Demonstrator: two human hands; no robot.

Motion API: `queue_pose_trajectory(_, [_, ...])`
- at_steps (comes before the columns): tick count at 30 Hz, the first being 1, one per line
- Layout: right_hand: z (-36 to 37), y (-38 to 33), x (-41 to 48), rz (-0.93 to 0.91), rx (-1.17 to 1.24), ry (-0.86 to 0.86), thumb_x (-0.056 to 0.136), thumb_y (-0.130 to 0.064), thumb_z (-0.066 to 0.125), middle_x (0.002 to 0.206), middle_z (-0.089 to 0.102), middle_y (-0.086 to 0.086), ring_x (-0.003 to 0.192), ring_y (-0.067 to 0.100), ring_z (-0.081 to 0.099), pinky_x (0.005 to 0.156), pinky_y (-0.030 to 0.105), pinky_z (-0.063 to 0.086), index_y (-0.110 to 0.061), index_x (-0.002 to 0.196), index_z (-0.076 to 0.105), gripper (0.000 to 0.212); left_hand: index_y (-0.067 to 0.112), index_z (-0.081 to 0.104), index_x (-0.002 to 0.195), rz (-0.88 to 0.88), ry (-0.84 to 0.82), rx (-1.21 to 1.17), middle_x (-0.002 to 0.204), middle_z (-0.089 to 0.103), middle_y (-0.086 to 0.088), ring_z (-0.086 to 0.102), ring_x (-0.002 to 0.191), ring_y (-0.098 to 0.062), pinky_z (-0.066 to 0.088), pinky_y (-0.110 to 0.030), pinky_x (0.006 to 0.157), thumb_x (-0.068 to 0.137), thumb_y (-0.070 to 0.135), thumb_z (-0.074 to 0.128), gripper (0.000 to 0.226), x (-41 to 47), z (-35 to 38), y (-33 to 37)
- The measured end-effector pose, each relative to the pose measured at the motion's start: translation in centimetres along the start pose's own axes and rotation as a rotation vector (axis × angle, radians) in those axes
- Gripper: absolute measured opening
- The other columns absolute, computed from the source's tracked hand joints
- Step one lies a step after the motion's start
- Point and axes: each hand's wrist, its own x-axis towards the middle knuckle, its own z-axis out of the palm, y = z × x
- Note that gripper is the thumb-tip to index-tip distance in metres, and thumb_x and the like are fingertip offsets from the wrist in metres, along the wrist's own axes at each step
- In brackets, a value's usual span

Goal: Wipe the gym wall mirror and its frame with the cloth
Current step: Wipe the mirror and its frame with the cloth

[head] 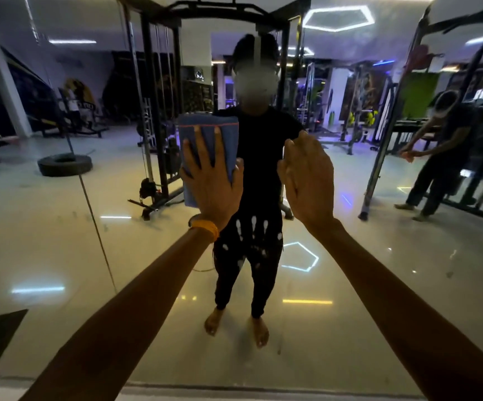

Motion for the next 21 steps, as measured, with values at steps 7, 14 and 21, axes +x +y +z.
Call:
queue_pose_trajectory(7, [1.1, 4.1, -0.8, -0.180, -0.267, -0.046, 0.112, -0.038, 0.030, 0.171, 0.019, 0.012, 0.159, 0.031, 0.013, 0.123, 0.058, 0.023, -0.013, 0.162, 0.028, 0.056, 0.022, 0.025, 0.163, 0.208, -0.070, 0.078, 0.170, 0.015, -0.013, 0.019, 0.152, -0.042, 0.033, -0.068, 0.110, 0.103, 0.066, 0.033, 0.074, -2.6, 0.6, -2.9])
queue_pose_trajectory(14, [2.3, 4.9, -0.7, -0.219, -0.310, 0.079, 0.107, -0.036, 0.041, 0.169, 0.025, 0.011, 0.158, 0.030, 0.019, 0.128, 0.046, 0.008, -0.013, 0.160, 0.035, 0.058, 0.008, 0.020, 0.163, 0.135, 0.034, 0.098, 0.171, 0.011, -0.019, -0.003, 0.158, -0.036, -0.003, -0.058, 0.128, 0.107, 0.061, 0.028, 0.077, 0.5, 2.0, 0.2])
queue_pose_trajectory(21, [1.7, 6.1, -0.2, -0.283, -0.326, 0.075, 0.107, -0.039, 0.040, 0.169, 0.027, 0.010, 0.158, 0.028, 0.020, 0.128, 0.044, 0.010, -0.014, 0.160, 0.037, 0.058, 0.009, 0.011, 0.164, 0.237, 0.027, 0.181, 0.171, 0.004, -0.016, -0.004, 0.158, -0.038, 0.000, -0.058, 0.128, 0.108, 0.058, 0.028, 0.077, 2.7, 1.2, -3.8])
